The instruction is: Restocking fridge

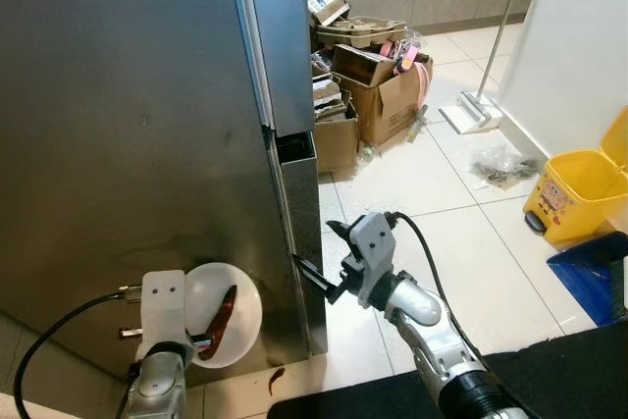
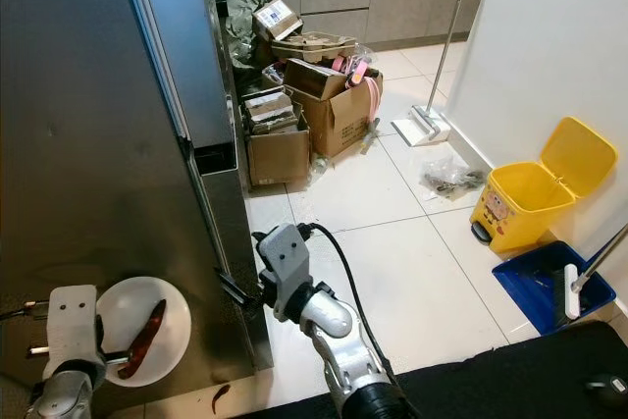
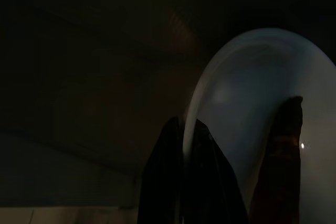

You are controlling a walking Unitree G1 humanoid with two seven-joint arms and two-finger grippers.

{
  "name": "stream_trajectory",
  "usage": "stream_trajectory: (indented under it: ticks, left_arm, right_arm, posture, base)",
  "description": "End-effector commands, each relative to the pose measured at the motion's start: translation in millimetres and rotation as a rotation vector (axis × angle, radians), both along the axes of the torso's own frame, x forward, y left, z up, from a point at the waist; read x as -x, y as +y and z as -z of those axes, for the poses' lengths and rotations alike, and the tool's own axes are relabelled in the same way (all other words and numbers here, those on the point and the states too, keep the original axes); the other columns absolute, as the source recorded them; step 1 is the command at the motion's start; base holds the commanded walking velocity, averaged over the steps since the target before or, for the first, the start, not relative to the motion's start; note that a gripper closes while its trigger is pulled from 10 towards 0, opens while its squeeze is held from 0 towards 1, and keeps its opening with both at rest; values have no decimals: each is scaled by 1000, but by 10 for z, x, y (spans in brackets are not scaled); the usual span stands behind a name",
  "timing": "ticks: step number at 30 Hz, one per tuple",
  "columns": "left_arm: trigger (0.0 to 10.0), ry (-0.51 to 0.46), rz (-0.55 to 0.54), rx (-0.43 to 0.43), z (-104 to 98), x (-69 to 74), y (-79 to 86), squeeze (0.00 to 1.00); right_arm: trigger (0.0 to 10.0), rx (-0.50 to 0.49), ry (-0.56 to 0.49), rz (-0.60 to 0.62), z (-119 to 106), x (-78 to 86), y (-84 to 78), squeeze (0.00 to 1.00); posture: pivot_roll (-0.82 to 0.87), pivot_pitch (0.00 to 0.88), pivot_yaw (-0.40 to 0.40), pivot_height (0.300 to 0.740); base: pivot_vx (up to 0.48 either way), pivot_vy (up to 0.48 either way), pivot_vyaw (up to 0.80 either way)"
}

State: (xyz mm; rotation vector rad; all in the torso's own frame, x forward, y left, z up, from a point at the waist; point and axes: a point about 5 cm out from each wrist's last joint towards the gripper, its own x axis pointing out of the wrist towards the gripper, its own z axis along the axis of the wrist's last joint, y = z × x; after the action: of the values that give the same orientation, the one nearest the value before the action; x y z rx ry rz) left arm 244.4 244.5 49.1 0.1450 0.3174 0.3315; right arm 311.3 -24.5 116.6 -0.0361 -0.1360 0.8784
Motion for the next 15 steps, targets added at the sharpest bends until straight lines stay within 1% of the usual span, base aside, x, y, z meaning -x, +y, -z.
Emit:
stream_trajectory:
  ticks: [1,3,4,5,6,8,15]
  left_arm:
    - [10000,-61,3,-5,-105,-84,-46,0]
    - [10000,-64,2,-2,-112,-92,-52,0]
    - [10000,-65,1,-1,-113,-93,-60,0]
    - [10000,-66,1,0,-113,-93,-66,0]
    - [10000,-66,1,1,-111,-93,-77,0]
    - [10000,-67,2,2,-109,-93,-97,0]
    - [10000,-71,14,3,-116,-104,-145,0]
  right_arm:
    - [10000,4,21,-14,18,7,40,0]
    - [9882,4,22,-9,13,-9,60,0]
    - [2627,7,21,-15,4,-12,72,0]
    - [2627,8,22,-20,-2,-13,80,0]
    - [0,-13,25,-24,-24,-22,88,0]
    - [0,-31,27,-33,-56,-35,101,0]
    - [0,-8,4,-42,-117,-104,138,0]
  posture:
    - [-52,126,3,717]
    - [-52,127,3,717]
    - [-52,127,3,717]
    - [-52,127,3,717]
    - [-52,127,3,717]
    - [-46,124,4,717]
    - [-31,130,6,717]
  base:
    - [0,0,0]
    - [0,0,0]
    - [0,0,0]
    - [0,0,0]
    - [0,0,0]
    - [0,0,0]
    - [0,0,0]
